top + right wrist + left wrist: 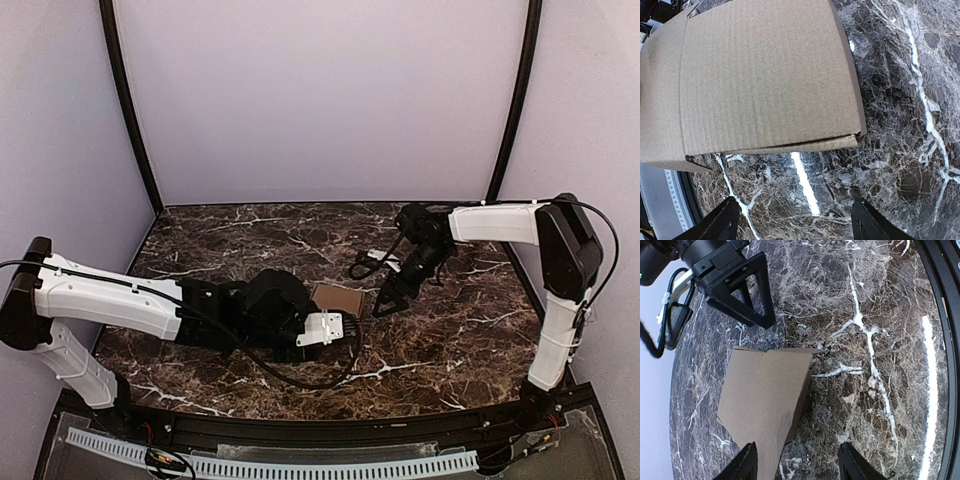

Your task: Fold the paper box

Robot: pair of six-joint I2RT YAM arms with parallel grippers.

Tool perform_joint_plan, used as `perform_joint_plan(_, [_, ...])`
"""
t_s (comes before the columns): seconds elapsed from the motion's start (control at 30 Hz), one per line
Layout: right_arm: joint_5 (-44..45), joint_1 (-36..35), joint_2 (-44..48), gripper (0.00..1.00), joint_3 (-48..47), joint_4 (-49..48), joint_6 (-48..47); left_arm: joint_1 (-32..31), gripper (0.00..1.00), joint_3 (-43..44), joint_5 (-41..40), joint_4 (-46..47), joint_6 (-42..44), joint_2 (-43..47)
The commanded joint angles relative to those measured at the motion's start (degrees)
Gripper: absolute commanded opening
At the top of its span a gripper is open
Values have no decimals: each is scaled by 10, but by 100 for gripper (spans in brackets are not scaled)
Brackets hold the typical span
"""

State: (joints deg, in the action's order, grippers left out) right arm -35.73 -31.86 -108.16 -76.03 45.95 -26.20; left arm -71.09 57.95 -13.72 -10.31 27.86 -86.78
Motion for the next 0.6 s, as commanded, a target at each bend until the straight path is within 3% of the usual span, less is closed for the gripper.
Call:
perform_joint_plan(0.0, [1,2,20,77,3,-7,7,-17,54,15,-50,56,81,-29])
perform_joint_plan(0.17, [3,4,23,77,3,-12,8,-39,45,15,-111,98,142,-88])
perform_joint_plan(0.37, [-4,6,28,77,6,-14,9,-54,23,6,-184,165,217,-135])
perform_joint_plan(0.57, [-6,7,35,77,18,-20,2,-58,8,8,-181,158,203,-142])
